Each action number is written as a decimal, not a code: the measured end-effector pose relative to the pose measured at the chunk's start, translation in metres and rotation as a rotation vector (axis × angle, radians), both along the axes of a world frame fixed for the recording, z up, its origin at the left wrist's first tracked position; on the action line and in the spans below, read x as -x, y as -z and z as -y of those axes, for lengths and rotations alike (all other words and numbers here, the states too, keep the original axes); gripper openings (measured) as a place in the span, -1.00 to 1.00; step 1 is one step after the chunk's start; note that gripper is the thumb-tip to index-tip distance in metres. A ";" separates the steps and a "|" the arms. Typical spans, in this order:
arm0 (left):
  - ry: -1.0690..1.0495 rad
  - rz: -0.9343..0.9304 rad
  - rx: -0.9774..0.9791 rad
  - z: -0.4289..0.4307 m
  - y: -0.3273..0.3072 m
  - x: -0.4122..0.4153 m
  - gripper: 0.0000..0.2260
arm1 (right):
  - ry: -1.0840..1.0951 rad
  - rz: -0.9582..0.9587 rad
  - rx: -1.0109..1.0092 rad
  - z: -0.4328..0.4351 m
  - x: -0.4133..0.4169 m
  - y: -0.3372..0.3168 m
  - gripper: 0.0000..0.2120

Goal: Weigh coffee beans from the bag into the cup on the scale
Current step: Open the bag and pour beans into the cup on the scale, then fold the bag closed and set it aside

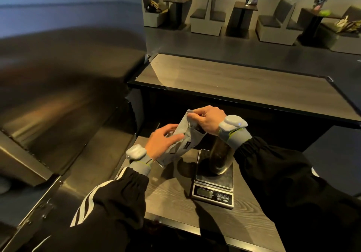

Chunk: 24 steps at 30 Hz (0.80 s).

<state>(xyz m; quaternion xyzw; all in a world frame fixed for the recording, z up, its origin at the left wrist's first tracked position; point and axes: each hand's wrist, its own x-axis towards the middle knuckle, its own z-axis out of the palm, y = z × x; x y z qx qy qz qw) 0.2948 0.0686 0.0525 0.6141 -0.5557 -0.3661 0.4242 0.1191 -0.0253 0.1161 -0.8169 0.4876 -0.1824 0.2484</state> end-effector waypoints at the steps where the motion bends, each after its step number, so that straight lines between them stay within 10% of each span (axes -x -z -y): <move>1: 0.005 0.021 0.007 0.000 0.001 0.003 -0.68 | -0.006 -0.033 0.009 -0.001 -0.005 0.002 -0.68; 20: 0.049 -0.292 0.041 -0.009 0.041 -0.037 -0.86 | 0.065 -0.127 -0.078 -0.027 -0.034 0.041 -0.14; 24: 0.040 -0.476 0.025 -0.012 0.051 -0.055 -0.87 | -0.006 0.117 -0.316 -0.036 -0.033 0.058 -0.04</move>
